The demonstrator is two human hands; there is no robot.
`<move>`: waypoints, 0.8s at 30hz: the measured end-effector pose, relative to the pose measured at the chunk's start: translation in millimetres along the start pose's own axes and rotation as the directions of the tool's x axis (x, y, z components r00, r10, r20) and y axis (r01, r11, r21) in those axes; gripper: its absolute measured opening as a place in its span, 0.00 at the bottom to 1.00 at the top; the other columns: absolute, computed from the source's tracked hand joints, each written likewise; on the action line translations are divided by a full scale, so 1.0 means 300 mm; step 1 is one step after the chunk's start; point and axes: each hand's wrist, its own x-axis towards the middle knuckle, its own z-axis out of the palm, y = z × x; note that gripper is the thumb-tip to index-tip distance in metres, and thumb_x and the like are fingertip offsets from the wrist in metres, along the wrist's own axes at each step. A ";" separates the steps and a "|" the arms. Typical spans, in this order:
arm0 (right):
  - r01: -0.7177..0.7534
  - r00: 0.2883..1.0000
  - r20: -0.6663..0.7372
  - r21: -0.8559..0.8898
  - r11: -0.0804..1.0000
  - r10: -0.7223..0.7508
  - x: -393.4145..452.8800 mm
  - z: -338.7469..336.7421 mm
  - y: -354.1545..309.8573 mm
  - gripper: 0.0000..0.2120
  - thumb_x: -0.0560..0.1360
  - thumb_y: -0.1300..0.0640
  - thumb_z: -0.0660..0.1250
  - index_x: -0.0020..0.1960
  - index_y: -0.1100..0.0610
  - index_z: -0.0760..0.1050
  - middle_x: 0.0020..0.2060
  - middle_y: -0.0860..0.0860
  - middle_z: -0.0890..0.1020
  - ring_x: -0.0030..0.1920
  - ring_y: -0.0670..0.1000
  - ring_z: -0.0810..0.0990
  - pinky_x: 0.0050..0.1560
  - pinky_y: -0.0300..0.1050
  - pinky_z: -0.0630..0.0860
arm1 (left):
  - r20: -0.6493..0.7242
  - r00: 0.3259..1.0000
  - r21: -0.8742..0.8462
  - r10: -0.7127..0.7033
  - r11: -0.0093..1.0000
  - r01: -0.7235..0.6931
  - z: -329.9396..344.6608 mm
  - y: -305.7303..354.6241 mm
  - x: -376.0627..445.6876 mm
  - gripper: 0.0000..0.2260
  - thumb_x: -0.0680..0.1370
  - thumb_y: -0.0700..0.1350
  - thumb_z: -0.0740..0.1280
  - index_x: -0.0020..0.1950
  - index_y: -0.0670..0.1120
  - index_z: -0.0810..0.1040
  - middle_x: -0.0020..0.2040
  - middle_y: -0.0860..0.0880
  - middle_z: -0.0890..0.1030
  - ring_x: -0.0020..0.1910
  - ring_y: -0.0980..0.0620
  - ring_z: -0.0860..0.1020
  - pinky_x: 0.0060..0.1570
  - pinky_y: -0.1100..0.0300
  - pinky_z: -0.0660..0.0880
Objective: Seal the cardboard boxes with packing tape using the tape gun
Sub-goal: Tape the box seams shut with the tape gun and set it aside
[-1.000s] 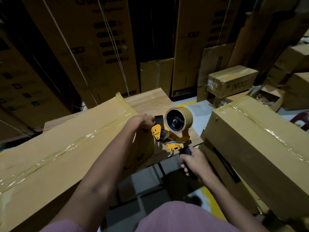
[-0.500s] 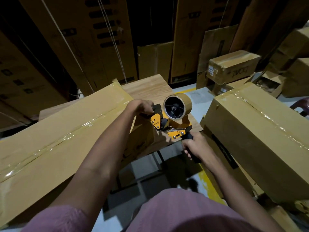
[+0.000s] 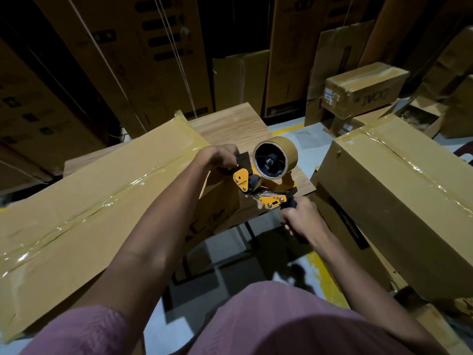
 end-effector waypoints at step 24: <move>-0.017 0.999 -0.044 0.001 1.000 0.017 0.002 0.044 -0.002 0.05 0.75 0.64 0.66 0.40 0.59 0.77 0.26 0.51 0.78 0.22 0.47 0.73 0.25 0.39 0.71 | -0.256 0.963 0.011 0.086 0.996 -0.086 0.060 -0.058 0.045 0.30 0.77 0.36 0.70 0.76 0.40 0.63 0.72 0.43 0.74 0.72 0.42 0.70 0.77 0.35 0.52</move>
